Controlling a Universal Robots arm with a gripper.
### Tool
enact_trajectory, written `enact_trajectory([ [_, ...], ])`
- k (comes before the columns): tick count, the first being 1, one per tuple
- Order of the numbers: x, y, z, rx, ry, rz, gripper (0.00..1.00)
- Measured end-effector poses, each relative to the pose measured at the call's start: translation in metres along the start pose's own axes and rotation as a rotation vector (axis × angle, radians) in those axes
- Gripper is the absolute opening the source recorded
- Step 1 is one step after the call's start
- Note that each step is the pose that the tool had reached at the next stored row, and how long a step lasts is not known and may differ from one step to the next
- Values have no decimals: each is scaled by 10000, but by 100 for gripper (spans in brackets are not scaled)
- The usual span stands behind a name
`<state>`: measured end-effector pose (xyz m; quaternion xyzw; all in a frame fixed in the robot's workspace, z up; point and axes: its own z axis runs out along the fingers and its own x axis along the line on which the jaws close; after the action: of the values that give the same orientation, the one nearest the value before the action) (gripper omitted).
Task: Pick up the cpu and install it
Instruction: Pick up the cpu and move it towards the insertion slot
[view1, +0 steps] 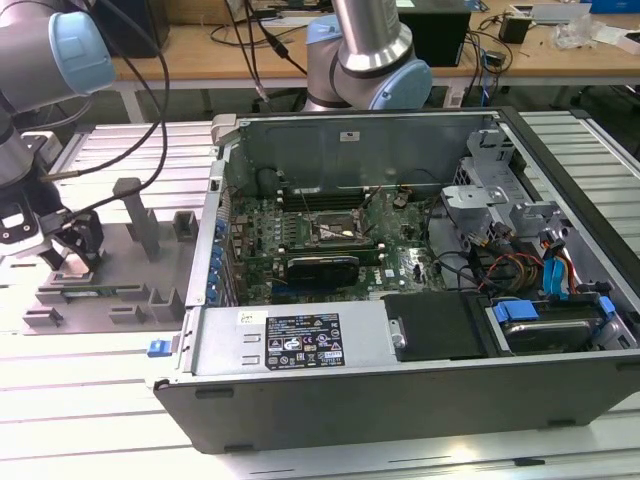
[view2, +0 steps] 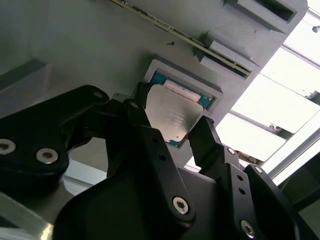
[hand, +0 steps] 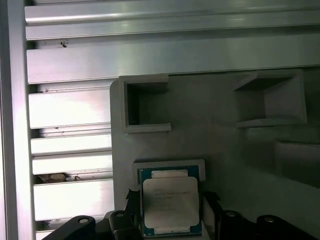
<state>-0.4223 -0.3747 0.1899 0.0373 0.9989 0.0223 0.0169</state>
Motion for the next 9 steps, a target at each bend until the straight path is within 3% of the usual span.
enact_trajectory([
  [9,2,25,13,-1,0,-2,60],
])
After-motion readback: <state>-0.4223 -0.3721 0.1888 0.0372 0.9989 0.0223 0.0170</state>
